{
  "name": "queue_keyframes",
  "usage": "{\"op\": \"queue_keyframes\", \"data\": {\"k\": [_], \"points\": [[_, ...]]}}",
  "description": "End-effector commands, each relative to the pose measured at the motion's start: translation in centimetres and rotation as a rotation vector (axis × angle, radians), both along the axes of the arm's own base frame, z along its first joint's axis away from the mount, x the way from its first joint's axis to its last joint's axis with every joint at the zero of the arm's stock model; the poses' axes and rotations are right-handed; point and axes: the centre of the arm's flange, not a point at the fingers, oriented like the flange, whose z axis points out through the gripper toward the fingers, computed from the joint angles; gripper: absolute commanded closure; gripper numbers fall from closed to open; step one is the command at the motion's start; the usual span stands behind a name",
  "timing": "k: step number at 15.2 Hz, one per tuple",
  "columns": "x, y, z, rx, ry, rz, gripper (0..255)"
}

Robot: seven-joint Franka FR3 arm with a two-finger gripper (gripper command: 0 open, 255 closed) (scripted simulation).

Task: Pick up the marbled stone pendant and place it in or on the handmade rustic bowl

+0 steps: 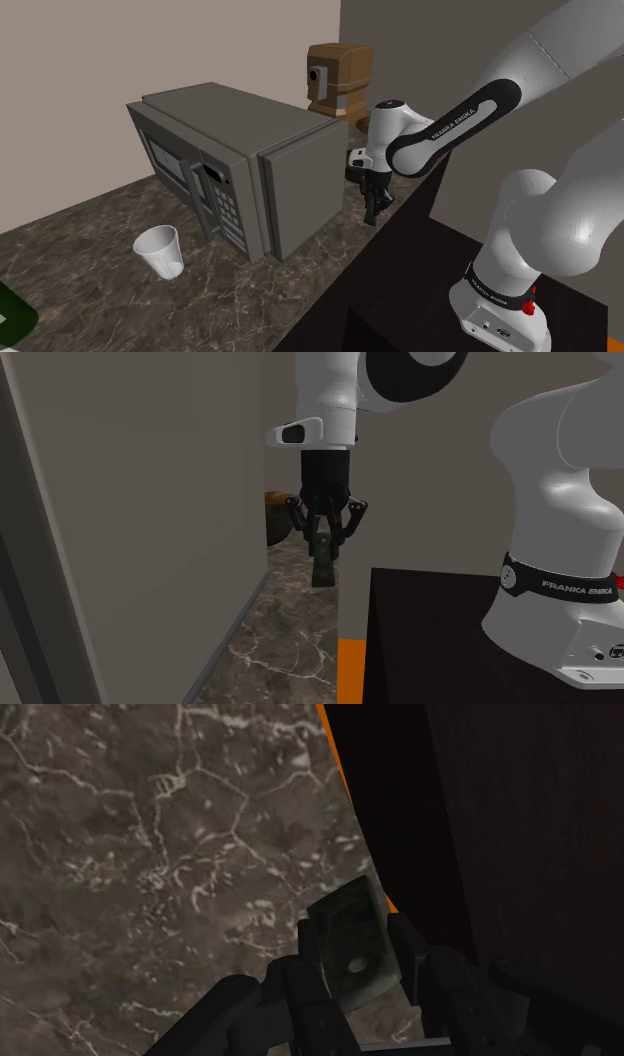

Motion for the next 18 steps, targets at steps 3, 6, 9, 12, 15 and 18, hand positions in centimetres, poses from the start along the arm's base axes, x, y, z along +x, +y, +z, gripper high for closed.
{"op": "queue_keyframes", "data": {"k": [3, 6, 9, 12, 15, 18], "points": [[0.0, 0.0, 0.0, 0.000, 0.001, 0.000, 255], [0.0, 0.0, 0.5, 0.000, 0.001, 0.000, 255], [0.0, 0.0, 2.1, 0.000, 0.001, 0.000, 255], [0.0, 0.0, 3.7, 0.000, 0.001, 0.000, 255], [0.0, 0.0, 5.3, 0.000, 0.001, 0.000, 255], [0.0, 0.0, 6.8, 0.000, 0.001, 0.000, 255]]}}
